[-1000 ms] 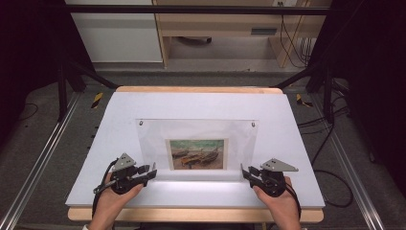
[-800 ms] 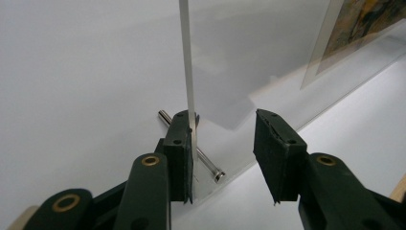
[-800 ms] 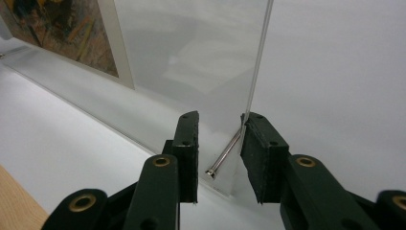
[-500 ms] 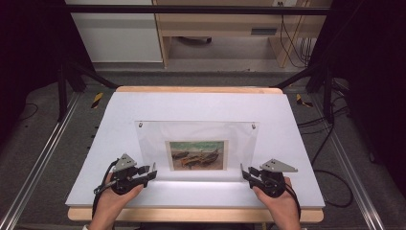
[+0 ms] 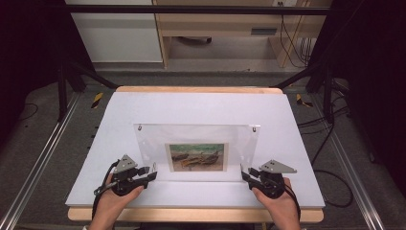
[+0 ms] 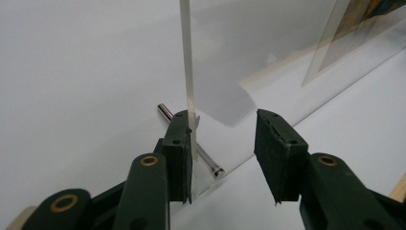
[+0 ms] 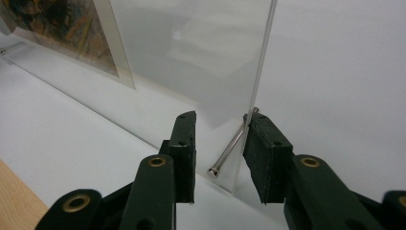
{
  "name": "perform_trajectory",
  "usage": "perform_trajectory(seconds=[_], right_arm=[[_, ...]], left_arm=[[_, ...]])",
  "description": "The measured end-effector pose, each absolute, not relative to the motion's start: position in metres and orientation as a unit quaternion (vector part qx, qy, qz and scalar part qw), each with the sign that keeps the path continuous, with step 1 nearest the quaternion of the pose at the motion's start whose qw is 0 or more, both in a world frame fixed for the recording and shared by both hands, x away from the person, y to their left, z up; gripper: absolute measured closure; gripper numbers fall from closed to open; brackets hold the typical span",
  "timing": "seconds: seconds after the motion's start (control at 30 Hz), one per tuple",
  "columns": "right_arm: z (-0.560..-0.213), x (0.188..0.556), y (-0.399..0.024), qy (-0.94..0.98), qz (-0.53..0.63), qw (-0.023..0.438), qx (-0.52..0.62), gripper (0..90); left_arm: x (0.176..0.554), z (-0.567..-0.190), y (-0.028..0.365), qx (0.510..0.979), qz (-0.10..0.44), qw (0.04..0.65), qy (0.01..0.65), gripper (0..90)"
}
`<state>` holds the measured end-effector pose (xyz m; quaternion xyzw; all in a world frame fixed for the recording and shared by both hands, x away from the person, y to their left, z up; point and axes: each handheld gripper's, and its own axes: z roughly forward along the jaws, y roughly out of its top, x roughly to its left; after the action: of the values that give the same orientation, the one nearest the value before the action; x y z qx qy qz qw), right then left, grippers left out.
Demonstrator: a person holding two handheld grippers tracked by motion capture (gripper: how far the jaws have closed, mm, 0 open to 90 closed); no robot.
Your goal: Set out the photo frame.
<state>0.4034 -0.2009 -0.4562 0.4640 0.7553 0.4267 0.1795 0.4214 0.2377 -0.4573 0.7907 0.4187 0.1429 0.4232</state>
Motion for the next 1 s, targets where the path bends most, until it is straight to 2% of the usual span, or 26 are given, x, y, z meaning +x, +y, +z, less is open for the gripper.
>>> perform_trajectory(seconds=[0.37,0.43,0.53,0.63,0.77,0.93,1.0], right_arm=[[-0.457,0.404,-0.201,0.755,0.428,0.182,0.461,64.7],[-0.456,0.404,-0.201,0.752,0.434,0.186,0.459,57.6],[-0.455,0.405,-0.198,0.749,0.433,0.197,0.46,34.9],[-0.454,0.406,-0.196,0.752,0.432,0.212,0.451,23.0],[-0.451,0.403,-0.196,0.749,0.436,0.234,0.44,16.2],[-0.447,0.398,-0.199,0.74,0.445,0.253,0.436,12.4],[-0.446,0.396,-0.201,0.739,0.445,0.256,0.435,11.9]], left_arm=[[0.422,-0.458,0.238,0.791,0.142,0.427,0.416,56.8],[0.422,-0.458,0.238,0.786,0.147,0.429,0.419,51.2],[0.423,-0.457,0.238,0.78,0.155,0.427,0.43,33.9],[0.423,-0.457,0.239,0.776,0.155,0.428,0.436,22.5],[0.418,-0.454,0.239,0.774,0.165,0.436,0.429,15.5],[0.414,-0.45,0.24,0.773,0.175,0.444,0.419,6.7],[0.413,-0.449,0.242,0.773,0.178,0.444,0.417,6.1]])
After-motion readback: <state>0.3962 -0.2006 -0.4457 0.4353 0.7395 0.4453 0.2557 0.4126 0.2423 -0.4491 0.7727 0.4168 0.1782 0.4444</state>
